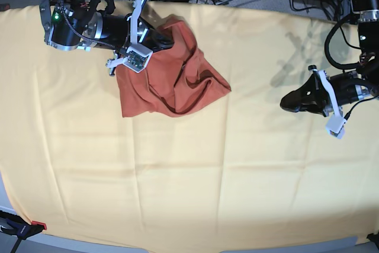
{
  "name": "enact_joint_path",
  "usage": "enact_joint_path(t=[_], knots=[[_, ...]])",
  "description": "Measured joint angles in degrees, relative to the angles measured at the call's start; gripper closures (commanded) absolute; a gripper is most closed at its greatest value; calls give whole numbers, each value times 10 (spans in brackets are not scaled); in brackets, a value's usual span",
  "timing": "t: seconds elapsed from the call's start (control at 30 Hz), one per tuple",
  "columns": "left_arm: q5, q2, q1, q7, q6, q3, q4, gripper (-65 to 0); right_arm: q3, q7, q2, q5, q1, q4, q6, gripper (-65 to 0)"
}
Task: Fold the T-shirt properly
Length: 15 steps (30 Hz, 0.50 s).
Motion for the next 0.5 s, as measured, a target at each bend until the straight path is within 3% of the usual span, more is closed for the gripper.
enact_joint_path(t=[0.03,0.17,0.23,0.33,0.5], knots=[[-19,0,0,18,0,0,0,0,0,0,0,-4,0,5,0,-22],[-22,-1,0,66,0,12,23,0,0,-6,1,-58,13,5,0,-321],[-25,-2,0,64,0,34,56,0,2,-2,0,-63,25,5,0,-408],[-26,-3,0,74,0,79,117,0,1,0,0,-69,40,5,0,-414],[-19,-4,-3,79,-1,179,191,0,12,0,0,-150,40,5,0,-414]])
